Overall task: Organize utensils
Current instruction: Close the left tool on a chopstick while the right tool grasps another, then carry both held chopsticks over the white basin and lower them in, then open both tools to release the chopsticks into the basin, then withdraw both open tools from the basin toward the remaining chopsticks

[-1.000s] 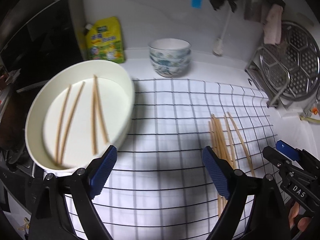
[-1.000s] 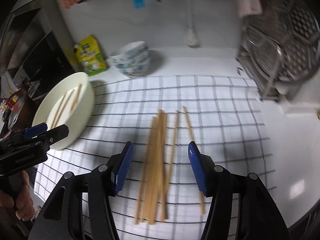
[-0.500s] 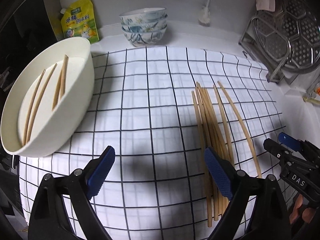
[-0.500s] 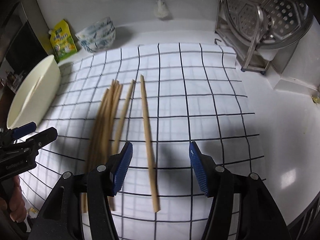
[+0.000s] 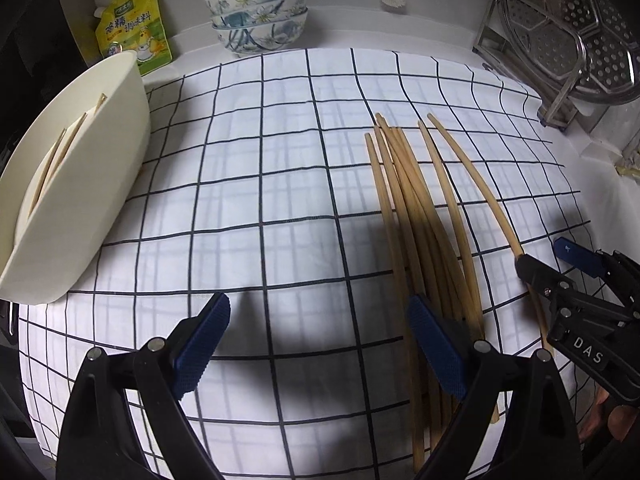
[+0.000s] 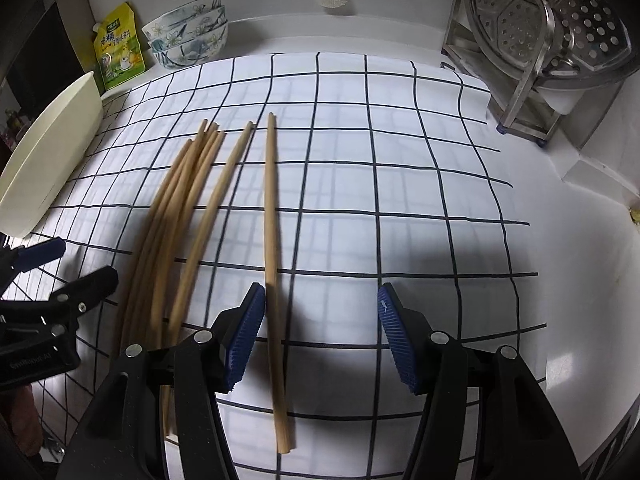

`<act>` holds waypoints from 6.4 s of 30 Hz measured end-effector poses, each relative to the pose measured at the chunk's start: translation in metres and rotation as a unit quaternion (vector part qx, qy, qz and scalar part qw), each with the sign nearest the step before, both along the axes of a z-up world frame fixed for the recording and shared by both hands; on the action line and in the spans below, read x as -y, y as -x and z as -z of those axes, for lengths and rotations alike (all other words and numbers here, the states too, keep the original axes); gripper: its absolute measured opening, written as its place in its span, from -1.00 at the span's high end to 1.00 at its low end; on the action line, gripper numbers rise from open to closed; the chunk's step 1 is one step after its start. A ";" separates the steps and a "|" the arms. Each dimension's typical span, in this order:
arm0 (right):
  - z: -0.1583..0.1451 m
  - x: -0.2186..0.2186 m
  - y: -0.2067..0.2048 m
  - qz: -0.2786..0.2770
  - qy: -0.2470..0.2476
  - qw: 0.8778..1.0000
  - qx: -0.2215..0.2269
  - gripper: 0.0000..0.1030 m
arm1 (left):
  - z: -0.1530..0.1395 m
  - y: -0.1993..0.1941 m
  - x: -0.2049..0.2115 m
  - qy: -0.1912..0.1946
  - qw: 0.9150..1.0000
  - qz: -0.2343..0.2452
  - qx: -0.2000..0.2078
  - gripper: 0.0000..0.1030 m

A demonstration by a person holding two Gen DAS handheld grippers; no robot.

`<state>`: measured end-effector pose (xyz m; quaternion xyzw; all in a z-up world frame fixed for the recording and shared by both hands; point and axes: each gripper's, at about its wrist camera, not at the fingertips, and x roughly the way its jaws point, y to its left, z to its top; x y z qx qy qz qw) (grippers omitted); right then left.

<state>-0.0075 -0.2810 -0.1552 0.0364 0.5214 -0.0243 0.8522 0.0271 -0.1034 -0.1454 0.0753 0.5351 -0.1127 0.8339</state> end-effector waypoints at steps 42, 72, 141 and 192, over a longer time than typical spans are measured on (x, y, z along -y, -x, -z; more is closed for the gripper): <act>0.000 -0.022 -0.018 -0.060 0.008 0.998 0.016 0.58 | 0.002 -0.007 0.014 -0.002 1.000 0.006 0.010 0.78; -0.099 -0.067 -0.017 -0.007 -0.095 0.992 0.084 0.88 | -0.100 -0.026 -0.075 0.052 0.997 0.008 0.055 0.86; -0.093 -0.310 -0.151 -0.125 -0.117 0.984 0.052 0.47 | -0.110 -0.108 -0.302 0.029 0.982 -0.151 0.106 -0.36; -0.110 -0.114 -0.016 0.003 -0.107 0.992 0.070 0.04 | -0.127 -0.023 -0.136 0.043 0.993 -0.050 0.102 -0.54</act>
